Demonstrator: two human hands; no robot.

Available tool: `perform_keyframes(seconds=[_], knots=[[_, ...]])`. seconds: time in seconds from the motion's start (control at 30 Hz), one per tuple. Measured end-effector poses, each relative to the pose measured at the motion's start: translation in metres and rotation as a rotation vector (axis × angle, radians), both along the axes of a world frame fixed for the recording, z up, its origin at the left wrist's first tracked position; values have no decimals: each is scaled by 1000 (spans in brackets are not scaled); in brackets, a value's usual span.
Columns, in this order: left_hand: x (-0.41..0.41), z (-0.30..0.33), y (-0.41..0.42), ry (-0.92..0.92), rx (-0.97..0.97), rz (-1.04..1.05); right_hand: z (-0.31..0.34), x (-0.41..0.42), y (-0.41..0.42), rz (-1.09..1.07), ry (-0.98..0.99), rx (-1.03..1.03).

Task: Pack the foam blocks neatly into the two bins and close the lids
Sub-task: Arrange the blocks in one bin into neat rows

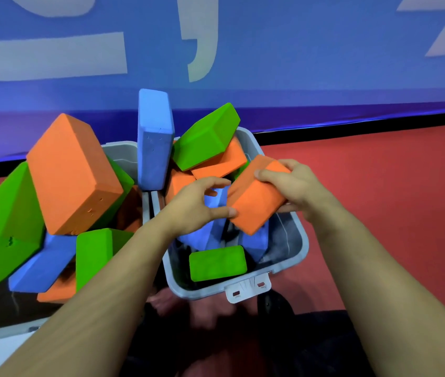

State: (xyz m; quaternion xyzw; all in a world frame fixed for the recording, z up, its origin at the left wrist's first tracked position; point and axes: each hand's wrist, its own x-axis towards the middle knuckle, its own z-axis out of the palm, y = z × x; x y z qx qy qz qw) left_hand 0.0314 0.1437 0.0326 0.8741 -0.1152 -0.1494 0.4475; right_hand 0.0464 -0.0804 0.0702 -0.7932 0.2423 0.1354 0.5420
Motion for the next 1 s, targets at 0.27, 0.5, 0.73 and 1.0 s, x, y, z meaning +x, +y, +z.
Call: perform_keyframes(seconds=[0.27,0.5,0.73,1.0], knots=[[-4,-29,14,160,231,31,-21,4,-30,125,-309,-402],[-6,-34,21,198,249,30,-72,10,-27,324,-315,-390],[-12,-49,18,268,277,2,-82,12,-16,335,-175,-511],[-41,-83,4,326,459,-90,-82,5,-23,295,-150,-457]])
